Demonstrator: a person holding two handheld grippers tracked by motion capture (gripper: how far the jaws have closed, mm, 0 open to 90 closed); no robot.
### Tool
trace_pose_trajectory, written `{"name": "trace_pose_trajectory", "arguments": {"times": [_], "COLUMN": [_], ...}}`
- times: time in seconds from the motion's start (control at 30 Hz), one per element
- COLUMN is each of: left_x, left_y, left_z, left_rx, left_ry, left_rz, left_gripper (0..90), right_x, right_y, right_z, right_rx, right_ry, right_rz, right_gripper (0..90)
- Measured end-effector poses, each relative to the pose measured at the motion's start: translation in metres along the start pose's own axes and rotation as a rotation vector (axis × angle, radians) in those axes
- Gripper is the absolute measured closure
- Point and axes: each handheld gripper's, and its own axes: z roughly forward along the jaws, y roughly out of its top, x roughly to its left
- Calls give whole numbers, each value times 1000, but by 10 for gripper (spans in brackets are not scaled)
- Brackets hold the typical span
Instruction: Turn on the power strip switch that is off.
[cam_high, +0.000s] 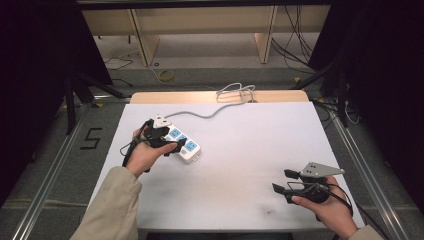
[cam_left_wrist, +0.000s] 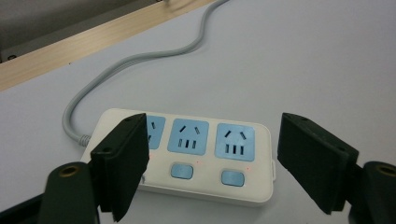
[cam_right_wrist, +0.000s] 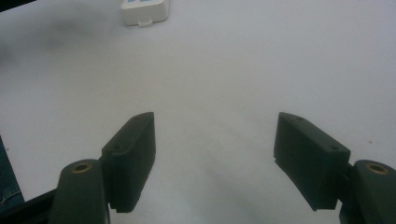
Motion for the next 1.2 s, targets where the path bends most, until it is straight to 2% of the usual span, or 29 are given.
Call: {"name": "trace_pose_trajectory", "arguments": {"times": [0.13, 0.5, 0.63, 0.83, 1.2], "left_x": [0, -9, -12, -23, -40], "left_y": [0, -7, -12, -20, -38], "left_z": [-8, -19, -22, -26, -33], "left_rx": [-19, -31, -40, -37, -63], "left_ry": [-12, -44, -50, -74, -114], "left_rz": [-10, 27, 28, 63, 111], "left_gripper": [237, 215, 209, 197, 183], "right_x": [0, 0, 0, 0, -1], "right_y": [0, 0, 0, 0, 0], "right_z": [0, 0, 0, 0, 0], "right_rx": [4, 3, 3, 2, 1], "right_ry": [-1, 2, 2, 2, -1], "right_rz": [-1, -1, 0, 2, 3], "right_gripper": [300, 300, 301, 300, 300]}}
